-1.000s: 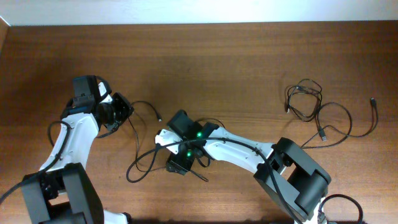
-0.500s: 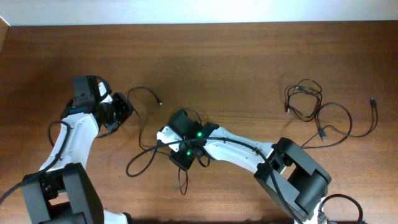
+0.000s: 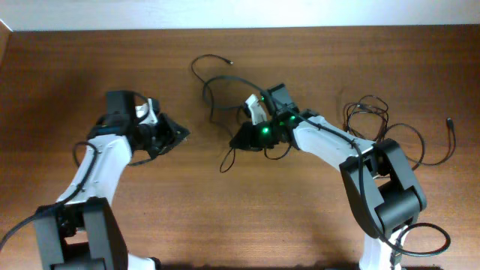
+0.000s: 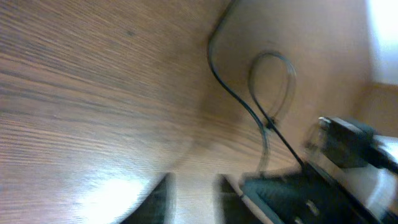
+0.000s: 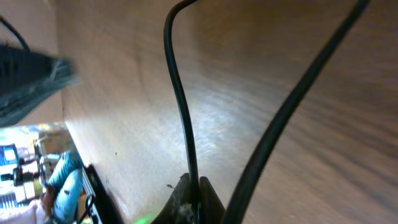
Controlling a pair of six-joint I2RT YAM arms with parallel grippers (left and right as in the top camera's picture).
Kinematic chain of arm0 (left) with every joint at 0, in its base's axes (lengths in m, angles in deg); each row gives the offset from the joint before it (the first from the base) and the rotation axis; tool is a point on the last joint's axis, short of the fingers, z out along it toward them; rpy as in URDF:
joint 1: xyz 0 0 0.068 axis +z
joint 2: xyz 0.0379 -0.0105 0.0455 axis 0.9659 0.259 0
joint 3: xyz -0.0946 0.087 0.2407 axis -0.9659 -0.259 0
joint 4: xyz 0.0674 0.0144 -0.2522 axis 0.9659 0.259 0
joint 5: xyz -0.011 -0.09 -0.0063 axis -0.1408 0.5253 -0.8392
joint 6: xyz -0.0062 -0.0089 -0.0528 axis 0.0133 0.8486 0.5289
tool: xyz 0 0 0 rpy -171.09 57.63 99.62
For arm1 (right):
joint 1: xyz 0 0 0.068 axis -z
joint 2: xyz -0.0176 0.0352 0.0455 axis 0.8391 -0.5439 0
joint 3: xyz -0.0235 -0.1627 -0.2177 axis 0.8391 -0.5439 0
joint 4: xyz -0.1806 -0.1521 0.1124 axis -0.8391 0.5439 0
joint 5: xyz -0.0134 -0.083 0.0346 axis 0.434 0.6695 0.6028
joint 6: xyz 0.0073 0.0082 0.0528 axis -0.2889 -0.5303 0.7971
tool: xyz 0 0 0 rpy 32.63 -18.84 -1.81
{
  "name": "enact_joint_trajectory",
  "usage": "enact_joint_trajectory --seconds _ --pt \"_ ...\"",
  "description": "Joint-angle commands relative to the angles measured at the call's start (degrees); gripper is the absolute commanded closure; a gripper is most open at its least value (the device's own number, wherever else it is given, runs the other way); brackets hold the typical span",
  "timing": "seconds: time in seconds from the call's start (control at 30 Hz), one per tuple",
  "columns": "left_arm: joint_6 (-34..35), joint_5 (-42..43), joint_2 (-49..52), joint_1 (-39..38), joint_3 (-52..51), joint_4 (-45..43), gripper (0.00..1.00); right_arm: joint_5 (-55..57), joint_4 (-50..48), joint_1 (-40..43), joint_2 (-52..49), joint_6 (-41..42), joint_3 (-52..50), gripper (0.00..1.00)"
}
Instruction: Untangle cables
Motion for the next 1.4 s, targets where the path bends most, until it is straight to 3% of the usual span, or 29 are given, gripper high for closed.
enact_joint_trajectory --seconds 0.0,0.07,0.2,0.33,0.47,0.57,0.7,0.93,1.13,1.23,1.37 --pt "5.9 -22.3 -0.4 -6.3 -0.1 -0.6 0.44 -3.8 0.2 -3.1 -0.4 -4.5 -0.3 0.96" --pt "7.8 -31.2 -0.4 -8.1 -0.1 -0.7 0.39 -11.1 3.4 -6.1 -0.4 -12.6 -0.3 0.96" --pt "7.8 -31.6 -0.1 -8.0 -0.1 -4.5 0.38 -14.8 11.2 -9.9 -0.4 -22.5 -0.3 0.96" --pt "7.8 -30.9 3.9 -8.2 -0.1 -7.4 0.38 -14.6 11.8 -11.2 -0.4 -23.1 -0.3 0.96" --pt "5.8 -22.8 10.4 -8.2 -0.1 -15.1 0.41 -9.1 12.5 -11.2 -0.4 -23.1 -0.3 0.96" --pt "5.7 -22.5 12.1 -9.2 -0.1 -17.7 0.43 -7.7 12.8 -11.2 -0.4 -23.1 -0.3 0.96" --pt "-0.9 -22.3 12.4 -11.3 -0.1 -20.4 0.43 -7.7 12.8 -11.2 -0.4 -23.1 -0.3 0.96" --pt "-0.9 -20.6 12.9 -11.3 -0.1 -18.3 0.50 -7.7 12.8 -11.2 -0.4 -23.1 -0.3 0.96" --pt "-0.9 -20.6 17.7 -11.3 -0.1 -19.6 0.71 -6.8 12.8 -11.2 -0.4 -23.1 -0.3 0.96" --pt "-0.9 -20.5 17.7 -11.2 0.0 -20.3 0.96 -5.6 12.9 -11.2 -0.4 -22.0 -0.3 0.96" --pt "-8.7 -13.7 13.2 -11.2 0.2 -19.9 1.00 -6.6 11.0 -10.7 -0.4 -8.9 -0.3 0.96"
